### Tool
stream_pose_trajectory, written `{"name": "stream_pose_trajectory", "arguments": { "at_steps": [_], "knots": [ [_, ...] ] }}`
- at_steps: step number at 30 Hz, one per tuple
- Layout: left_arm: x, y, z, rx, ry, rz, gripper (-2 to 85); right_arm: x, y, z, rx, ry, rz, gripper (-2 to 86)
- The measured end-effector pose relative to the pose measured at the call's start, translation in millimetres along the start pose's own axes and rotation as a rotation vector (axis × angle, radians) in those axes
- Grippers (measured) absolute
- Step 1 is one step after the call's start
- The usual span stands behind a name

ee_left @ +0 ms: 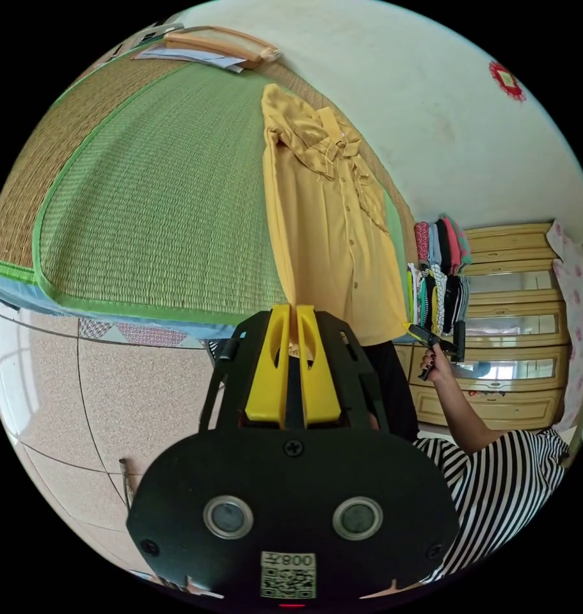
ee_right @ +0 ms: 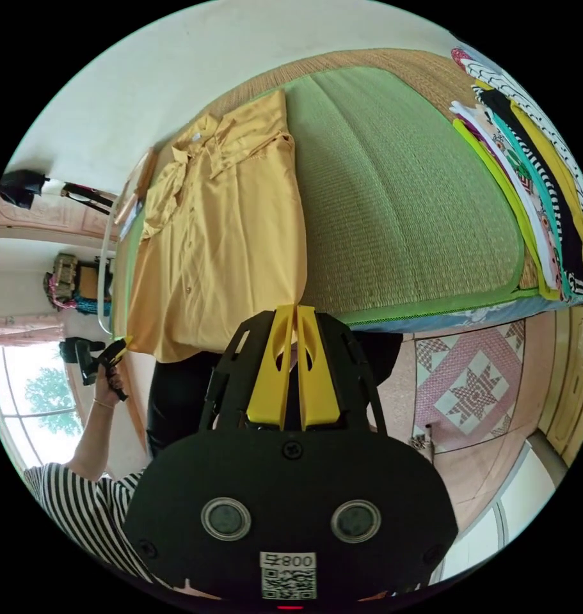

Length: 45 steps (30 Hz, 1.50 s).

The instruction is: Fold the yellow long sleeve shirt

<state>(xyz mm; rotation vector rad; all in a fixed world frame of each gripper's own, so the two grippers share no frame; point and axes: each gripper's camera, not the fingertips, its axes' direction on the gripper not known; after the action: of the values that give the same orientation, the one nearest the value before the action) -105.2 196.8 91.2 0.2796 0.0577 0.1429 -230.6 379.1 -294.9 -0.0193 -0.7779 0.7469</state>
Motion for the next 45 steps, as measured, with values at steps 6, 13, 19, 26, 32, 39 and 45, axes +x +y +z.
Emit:
{"name": "stream_pose_trajectory", "arguments": {
  "at_steps": [6, 13, 19, 26, 32, 39, 45],
  "knots": [
    [2.1, 34.7, -5.2, 0.036, 0.034, 0.024, 1.7, 36.8, 33.9, -32.2, 0.063, -0.16, -0.048, 0.3],
    [0.9, 83.9, -14.7, 0.084, 0.088, 0.055, 1.6, 64.8, 83.0, -61.4, 0.102, -0.273, -0.134, 0.3],
    [-3.9, 125.1, -24.5, 0.136, 0.148, 0.068, 1.5, 80.2, 123.3, -82.0, 0.123, -0.305, -0.206, 0.3],
    [-6.2, 168.7, -35.6, 0.176, 0.195, 0.095, 1.5, 100.5, 173.8, -94.4, 0.16, -0.352, -0.256, 0.2],
    [-8.2, 200.1, -45.1, 0.208, 0.215, 0.11, 1.5, 117.6, 209.2, -87.4, 0.157, -0.382, -0.28, 0.2],
    [-13.2, 223.6, -51.7, 0.233, 0.241, 0.09, 1.4, 134.5, 228.7, -83.4, 0.165, -0.394, -0.299, 0.2],
    [-14.4, 224.1, -57.4, 0.244, 0.266, 0.064, 1.5, 147.8, 224.9, -73.2, 0.173, -0.408, -0.301, 0.2]
  ]
}}
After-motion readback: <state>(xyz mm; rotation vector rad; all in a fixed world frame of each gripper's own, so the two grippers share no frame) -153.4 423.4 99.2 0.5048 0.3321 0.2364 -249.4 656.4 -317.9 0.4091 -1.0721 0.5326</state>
